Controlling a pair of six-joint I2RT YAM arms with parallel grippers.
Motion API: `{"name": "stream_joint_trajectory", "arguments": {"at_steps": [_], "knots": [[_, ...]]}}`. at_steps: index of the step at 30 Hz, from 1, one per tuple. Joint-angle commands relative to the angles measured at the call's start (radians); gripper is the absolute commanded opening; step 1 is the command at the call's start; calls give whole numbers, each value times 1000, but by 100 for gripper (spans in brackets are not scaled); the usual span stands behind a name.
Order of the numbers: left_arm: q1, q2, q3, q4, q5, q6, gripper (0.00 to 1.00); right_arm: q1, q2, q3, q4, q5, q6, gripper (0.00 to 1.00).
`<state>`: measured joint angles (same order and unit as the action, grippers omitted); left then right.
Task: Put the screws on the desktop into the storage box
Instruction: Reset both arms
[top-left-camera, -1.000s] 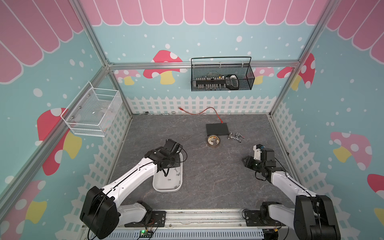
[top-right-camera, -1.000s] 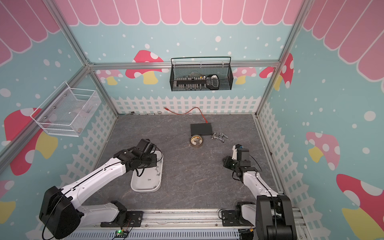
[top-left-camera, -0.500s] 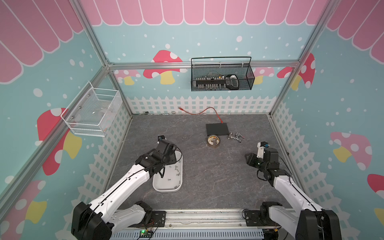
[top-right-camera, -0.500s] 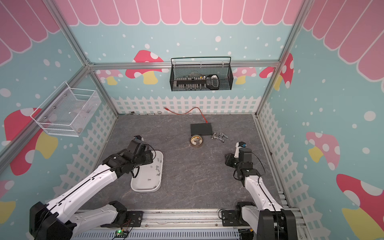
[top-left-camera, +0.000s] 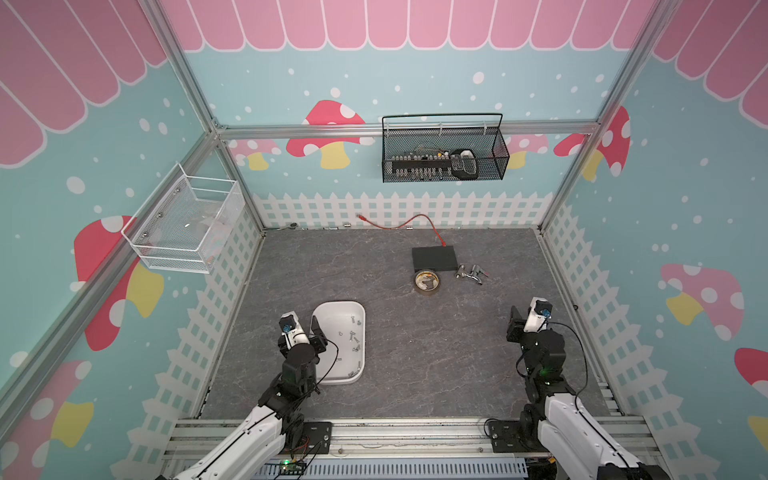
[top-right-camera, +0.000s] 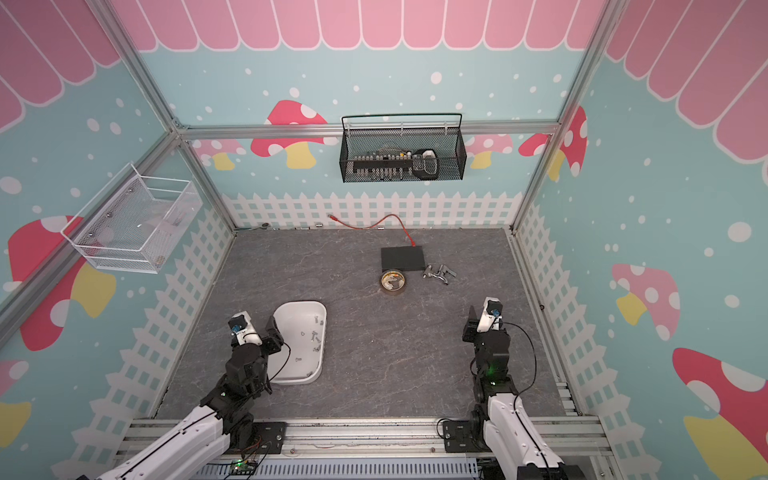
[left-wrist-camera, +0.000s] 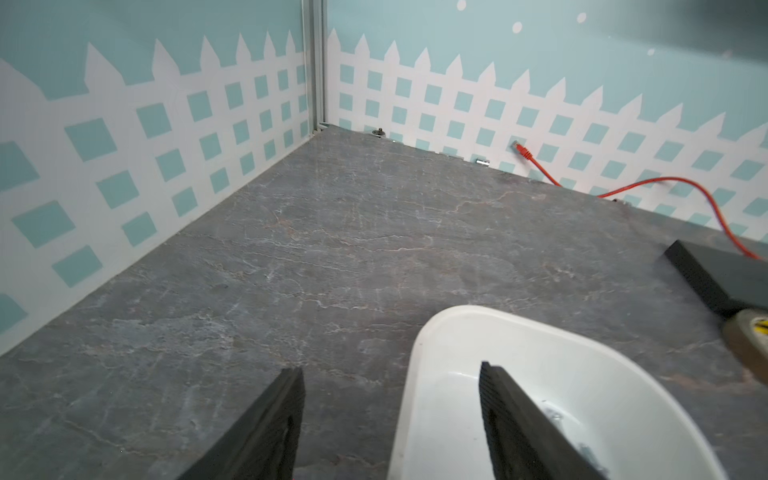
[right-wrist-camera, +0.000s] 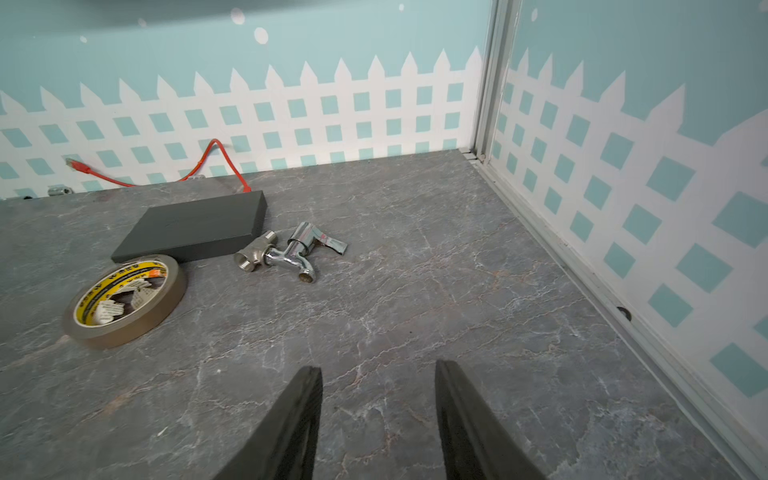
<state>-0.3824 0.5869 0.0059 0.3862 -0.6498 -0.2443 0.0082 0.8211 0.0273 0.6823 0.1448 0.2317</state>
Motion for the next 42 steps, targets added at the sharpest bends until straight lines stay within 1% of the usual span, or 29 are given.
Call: {"name": "stream_joint_trajectory", "arguments": {"at_steps": [1,2,3,4,5,6,7,8,9,10,11,12,14,15,16,18,19,20,21,22,23,26,42], "knots": [[176,-2,-161,542,186,96,76,4,156,-28,332,88,-51,50],[247,19,-162,568,259,73,76,6,221,-12,375,137,-43,51],[317,67,-162,617,360,34,77,6,273,23,380,127,-52,50],[369,140,-159,684,425,3,78,9,340,30,479,116,-86,49],[388,223,-140,735,456,-5,80,12,396,22,584,108,-109,49],[391,331,-109,783,463,5,84,20,451,25,656,113,-164,48],[393,422,-59,801,495,11,84,24,496,26,719,123,-177,49],[393,482,-28,822,546,22,88,24,547,29,750,130,-179,50],[392,556,-7,873,572,37,93,27,607,28,808,111,-188,49],[393,612,1,938,583,47,95,31,666,11,897,71,-215,49],[393,653,5,990,590,57,96,32,713,1,971,63,-228,49],[394,706,15,1036,607,81,97,32,732,2,1003,86,-222,50],[393,807,34,1123,647,102,97,29,668,48,809,102,-188,52],[386,842,52,1131,655,117,97,28,686,102,766,98,-192,52],[380,864,75,1111,665,128,97,28,713,132,753,63,-217,52],[372,906,108,1078,713,156,99,17,693,185,603,-15,-224,52],[361,932,113,1098,716,174,99,10,707,179,644,-24,-224,52],[352,944,119,1112,715,187,99,10,708,179,645,-25,-224,54],[344,932,137,1057,716,195,99,9,697,187,609,-26,-220,95],[340,924,176,961,712,197,99,7,702,186,615,-34,-220,100],[339,938,213,904,711,201,99,6,706,184,630,-36,-219,100],[355,938,229,871,729,186,99,4,698,182,622,-37,-221,100],[355,938,222,884,730,185,99,5,698,181,624,-37,-222,100]]}}
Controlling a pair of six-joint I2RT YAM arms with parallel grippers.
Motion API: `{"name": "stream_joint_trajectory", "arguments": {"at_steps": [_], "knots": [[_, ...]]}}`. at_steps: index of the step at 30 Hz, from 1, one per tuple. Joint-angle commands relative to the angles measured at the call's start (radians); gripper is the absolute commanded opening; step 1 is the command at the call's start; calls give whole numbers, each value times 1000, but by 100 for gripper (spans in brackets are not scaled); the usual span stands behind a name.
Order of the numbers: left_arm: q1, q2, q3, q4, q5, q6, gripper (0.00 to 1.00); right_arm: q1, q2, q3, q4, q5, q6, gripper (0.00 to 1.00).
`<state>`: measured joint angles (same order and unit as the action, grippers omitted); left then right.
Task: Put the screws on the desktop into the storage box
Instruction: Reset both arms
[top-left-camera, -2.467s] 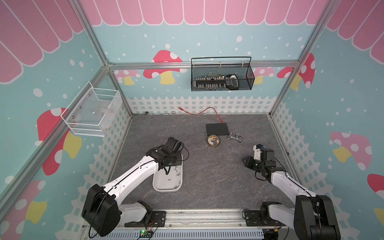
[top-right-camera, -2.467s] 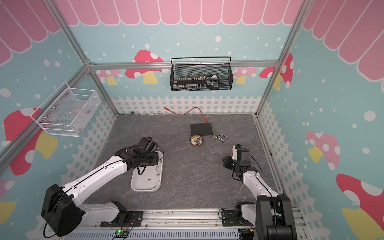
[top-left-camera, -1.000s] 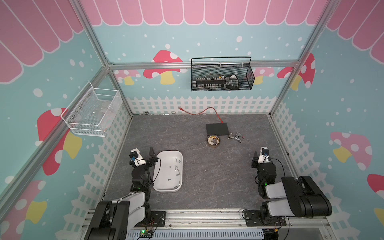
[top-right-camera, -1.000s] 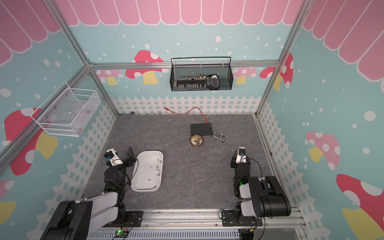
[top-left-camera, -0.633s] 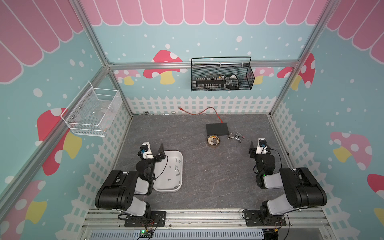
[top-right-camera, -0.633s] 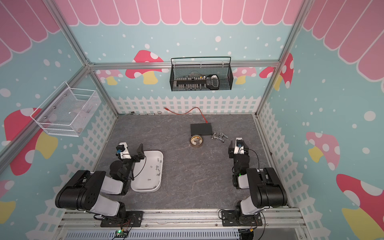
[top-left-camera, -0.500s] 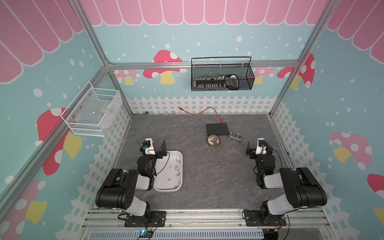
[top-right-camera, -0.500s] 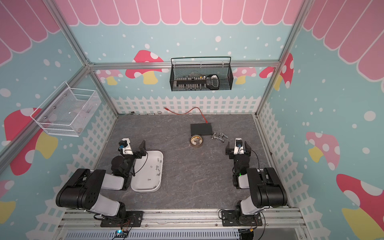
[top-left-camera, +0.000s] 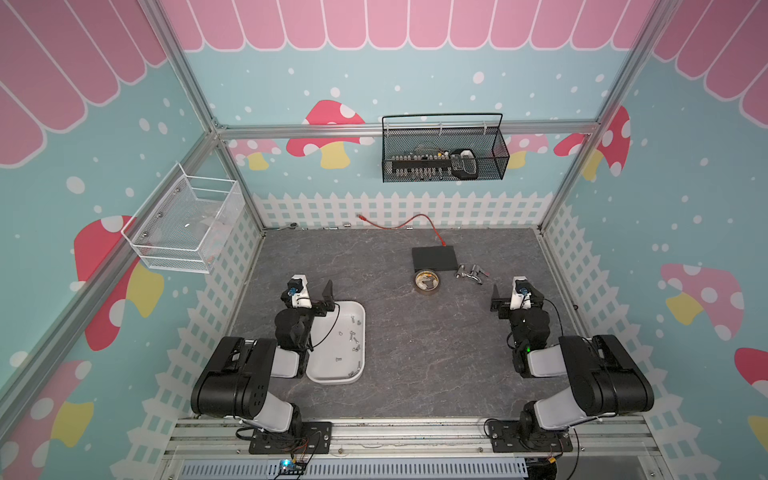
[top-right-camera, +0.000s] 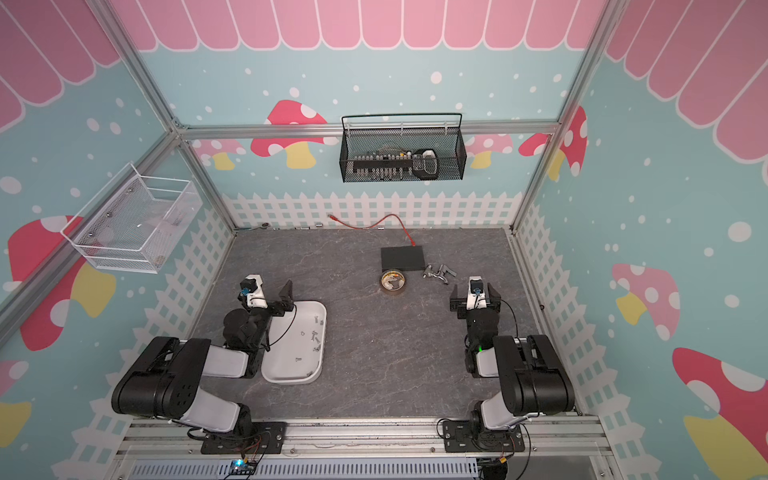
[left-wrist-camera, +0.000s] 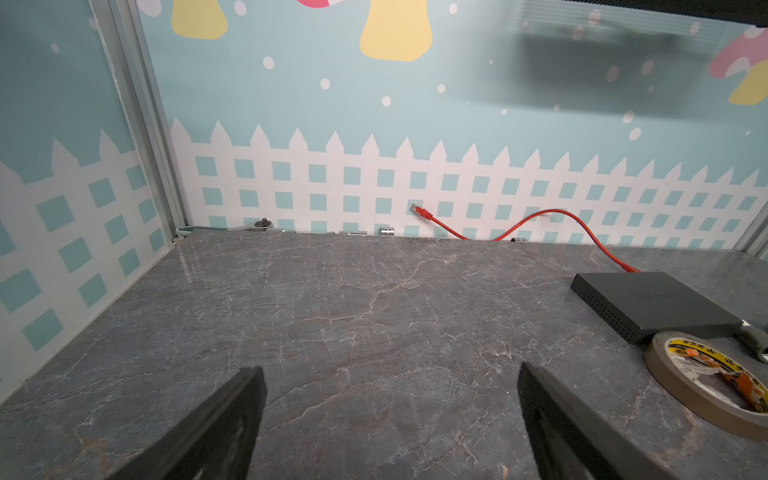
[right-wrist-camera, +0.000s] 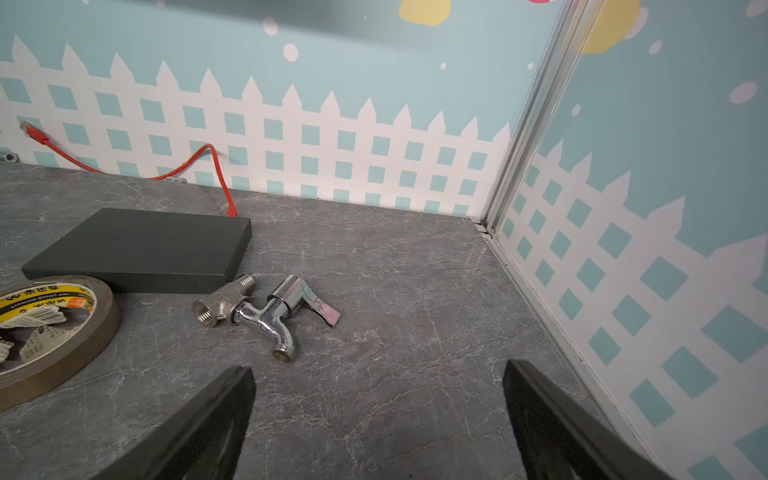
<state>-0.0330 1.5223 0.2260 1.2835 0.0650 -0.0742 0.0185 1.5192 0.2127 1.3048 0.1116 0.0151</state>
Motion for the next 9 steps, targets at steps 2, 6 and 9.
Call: {"name": "stream_joint_trajectory", "arguments": {"at_steps": [2,6,9], "knots": [[5,2,3,-14,15,14,99,-6,2,-3,0,-3,-5,100],[5,2,3,-11,16,14,99,-8,7,10,-17,-10,-1,100],[5,2,3,-12,16,14,99,-8,-1,-4,-2,-9,-3,100]]}}
